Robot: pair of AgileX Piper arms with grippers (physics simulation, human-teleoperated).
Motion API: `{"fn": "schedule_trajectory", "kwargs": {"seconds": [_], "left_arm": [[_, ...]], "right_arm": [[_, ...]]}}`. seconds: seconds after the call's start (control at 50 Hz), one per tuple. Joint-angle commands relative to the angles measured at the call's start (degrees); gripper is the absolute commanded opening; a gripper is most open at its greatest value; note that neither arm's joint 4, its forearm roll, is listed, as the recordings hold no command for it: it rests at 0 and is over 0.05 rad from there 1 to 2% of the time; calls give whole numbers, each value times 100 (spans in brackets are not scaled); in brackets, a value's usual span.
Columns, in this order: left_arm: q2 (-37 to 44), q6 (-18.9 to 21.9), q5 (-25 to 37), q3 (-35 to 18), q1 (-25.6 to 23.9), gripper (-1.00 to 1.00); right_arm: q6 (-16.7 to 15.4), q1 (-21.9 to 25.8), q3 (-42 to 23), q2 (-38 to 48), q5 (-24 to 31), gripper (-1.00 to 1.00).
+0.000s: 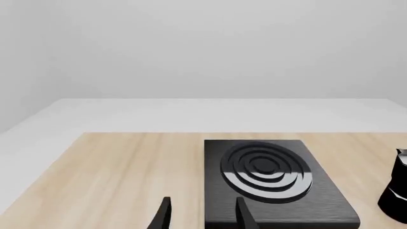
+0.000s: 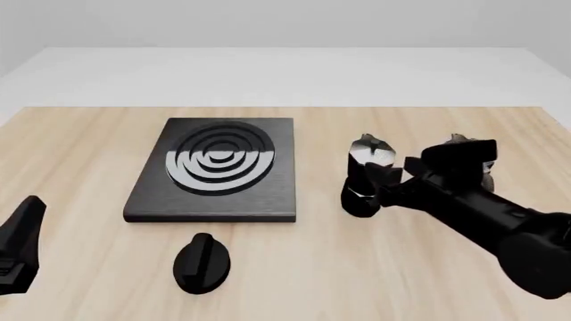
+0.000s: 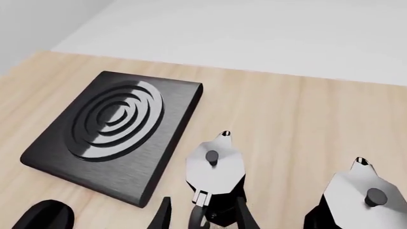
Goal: Put both moka pots on the stove.
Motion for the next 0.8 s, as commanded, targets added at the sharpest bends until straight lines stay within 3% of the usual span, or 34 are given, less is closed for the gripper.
{"fn": "schedule_trajectory", "kwargs": {"seconds": [0.02, 0.8], "left_arm": [[-1, 1, 1, 0, 0, 100], [0, 0, 0, 0, 0, 100]], "right_arm": [[64, -5, -37, 246, -98, 100], [206, 26, -80, 913, -422, 100]]}}
